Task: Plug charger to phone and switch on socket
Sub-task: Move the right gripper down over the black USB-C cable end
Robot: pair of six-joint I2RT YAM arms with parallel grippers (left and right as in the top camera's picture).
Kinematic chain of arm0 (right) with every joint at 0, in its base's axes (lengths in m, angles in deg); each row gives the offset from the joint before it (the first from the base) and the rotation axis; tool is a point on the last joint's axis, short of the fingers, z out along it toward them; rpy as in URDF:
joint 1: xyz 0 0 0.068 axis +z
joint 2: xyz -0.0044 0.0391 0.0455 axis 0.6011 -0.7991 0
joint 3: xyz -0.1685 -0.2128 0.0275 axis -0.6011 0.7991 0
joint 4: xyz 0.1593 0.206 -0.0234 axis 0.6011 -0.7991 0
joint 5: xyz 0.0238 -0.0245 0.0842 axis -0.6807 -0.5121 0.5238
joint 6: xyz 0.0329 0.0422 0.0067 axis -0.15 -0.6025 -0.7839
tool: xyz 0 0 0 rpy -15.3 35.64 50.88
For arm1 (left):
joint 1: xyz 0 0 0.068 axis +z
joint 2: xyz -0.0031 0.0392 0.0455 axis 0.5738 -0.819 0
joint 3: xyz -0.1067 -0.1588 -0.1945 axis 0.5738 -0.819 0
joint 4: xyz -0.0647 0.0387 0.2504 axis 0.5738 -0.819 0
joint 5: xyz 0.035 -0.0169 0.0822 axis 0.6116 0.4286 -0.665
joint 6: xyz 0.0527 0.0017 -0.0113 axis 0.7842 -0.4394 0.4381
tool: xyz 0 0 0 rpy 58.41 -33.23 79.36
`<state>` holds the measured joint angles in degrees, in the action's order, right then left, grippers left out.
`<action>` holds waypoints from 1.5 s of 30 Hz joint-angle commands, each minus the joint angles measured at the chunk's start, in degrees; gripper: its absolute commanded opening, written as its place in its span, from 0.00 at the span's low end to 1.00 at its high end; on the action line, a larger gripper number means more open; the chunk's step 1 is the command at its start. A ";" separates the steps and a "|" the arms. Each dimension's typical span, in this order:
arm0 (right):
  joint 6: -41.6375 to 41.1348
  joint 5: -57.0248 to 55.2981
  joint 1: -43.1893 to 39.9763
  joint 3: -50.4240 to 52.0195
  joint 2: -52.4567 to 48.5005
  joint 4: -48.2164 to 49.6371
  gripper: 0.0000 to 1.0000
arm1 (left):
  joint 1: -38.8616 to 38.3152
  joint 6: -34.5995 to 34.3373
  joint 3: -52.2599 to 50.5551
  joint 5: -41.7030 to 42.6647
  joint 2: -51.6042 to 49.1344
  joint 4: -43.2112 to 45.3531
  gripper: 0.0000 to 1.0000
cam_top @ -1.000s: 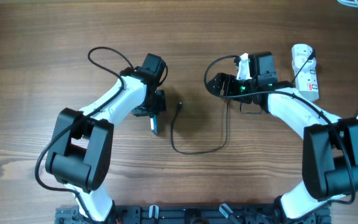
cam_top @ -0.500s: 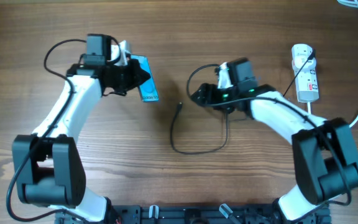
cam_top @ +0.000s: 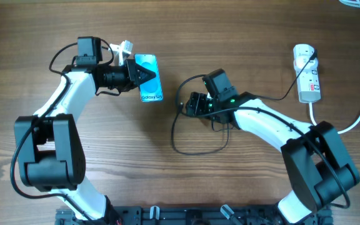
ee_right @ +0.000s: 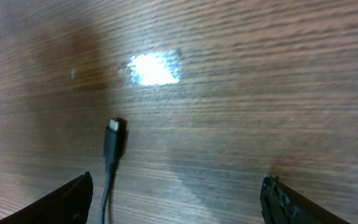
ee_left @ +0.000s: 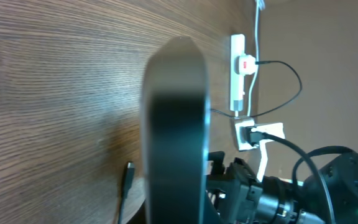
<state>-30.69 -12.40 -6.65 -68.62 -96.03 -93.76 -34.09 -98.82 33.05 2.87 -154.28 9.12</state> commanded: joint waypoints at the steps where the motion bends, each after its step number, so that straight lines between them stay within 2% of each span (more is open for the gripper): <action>1: -3.56 -5.18 3.32 0.07 -0.66 0.04 0.86 | 0.02 1.46 0.15 3.69 -0.13 0.28 0.04; 7: -6.84 -8.39 7.82 0.07 -0.74 -1.14 0.87 | -0.94 4.09 0.02 3.67 -0.13 -0.31 0.04; 9: -9.97 -9.90 9.29 0.07 -0.79 -2.12 0.91 | -1.18 4.22 0.02 3.45 -0.13 -0.24 0.04; 16: -11.19 -10.64 13.35 0.04 -3.69 0.98 0.99 | -1.20 4.20 0.02 3.45 -0.13 0.39 0.04; 22: -10.88 -10.71 14.03 0.04 -4.50 2.75 0.98 | -1.20 4.20 0.02 3.45 -0.13 0.35 0.04; 31: -4.59 -12.13 14.05 -2.45 -4.50 4.42 0.56 | -1.20 4.20 0.02 3.45 -0.13 0.35 0.04; 34: -6.99 -13.97 14.12 -2.54 -4.52 2.01 0.53 | -1.20 4.17 0.02 3.45 -0.13 0.35 0.04; 36: -7.10 -15.04 15.19 -2.54 -4.74 2.91 0.47 | -1.20 4.17 0.02 3.45 -0.13 0.35 0.04; 43: -7.85 -18.18 17.79 -3.69 -8.90 2.47 0.41 | -1.07 4.17 0.02 1.44 -0.13 0.09 0.04; 44: -6.19 -19.17 17.79 -4.90 -8.90 0.44 0.37 | -1.07 4.20 0.02 1.03 -0.13 -0.13 0.04; 45: -5.03 -22.75 17.79 -8.24 -8.90 -6.14 0.27 | -1.07 4.20 0.02 1.01 -0.13 -0.13 0.04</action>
<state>-37.71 -29.78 11.28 -73.21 -102.50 -92.19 -35.12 -95.82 33.05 3.59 -154.32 8.88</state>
